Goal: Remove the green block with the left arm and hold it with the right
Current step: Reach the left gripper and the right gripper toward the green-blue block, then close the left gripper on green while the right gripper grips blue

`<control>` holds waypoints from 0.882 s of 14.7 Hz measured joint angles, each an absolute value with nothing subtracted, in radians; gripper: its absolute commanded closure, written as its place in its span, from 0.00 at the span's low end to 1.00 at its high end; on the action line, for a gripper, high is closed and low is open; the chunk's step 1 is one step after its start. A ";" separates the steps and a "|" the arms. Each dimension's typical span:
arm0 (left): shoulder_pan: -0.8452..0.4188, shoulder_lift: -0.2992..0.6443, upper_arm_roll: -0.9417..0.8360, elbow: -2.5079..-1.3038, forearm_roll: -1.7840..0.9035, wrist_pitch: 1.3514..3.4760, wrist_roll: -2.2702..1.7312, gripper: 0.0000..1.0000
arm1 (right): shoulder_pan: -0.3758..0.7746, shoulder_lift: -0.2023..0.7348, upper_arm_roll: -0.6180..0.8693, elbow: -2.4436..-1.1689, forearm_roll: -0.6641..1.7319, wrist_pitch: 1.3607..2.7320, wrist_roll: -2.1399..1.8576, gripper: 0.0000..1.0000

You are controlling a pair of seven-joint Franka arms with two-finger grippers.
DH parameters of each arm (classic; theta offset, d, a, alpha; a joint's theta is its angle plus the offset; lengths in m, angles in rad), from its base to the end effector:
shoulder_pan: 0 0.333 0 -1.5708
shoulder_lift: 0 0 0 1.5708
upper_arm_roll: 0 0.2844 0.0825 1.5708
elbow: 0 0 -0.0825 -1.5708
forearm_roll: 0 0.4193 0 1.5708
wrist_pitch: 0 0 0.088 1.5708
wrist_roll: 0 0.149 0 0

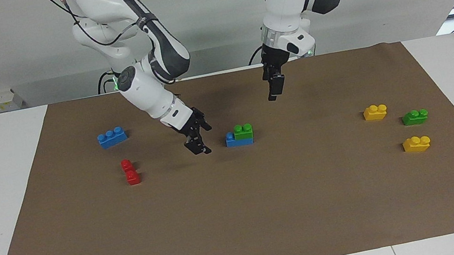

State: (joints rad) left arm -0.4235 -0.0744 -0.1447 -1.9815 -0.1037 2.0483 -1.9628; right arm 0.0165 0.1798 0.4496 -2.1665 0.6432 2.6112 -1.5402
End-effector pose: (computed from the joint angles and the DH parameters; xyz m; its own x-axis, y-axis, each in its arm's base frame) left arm 0.4939 -0.3275 0.4270 0.1400 0.9812 -0.1332 0.9873 -0.1281 0.0944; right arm 0.5481 0.2780 0.2536 0.0607 0.8641 0.4997 0.9872 -0.1258 0.0976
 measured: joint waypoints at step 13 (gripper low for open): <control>-0.476 0.092 -0.143 -1.982 -0.092 2.177 -2.167 0.00 | 0.118 0.242 0.467 -2.212 0.658 2.758 -1.569 0.00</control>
State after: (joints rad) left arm -0.4760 0.0920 -0.1425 -1.9821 -0.0919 2.1770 -2.1675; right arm 0.1183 0.2419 0.4674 -2.2119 0.6584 2.7583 -1.5692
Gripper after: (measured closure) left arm 0.000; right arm 0.000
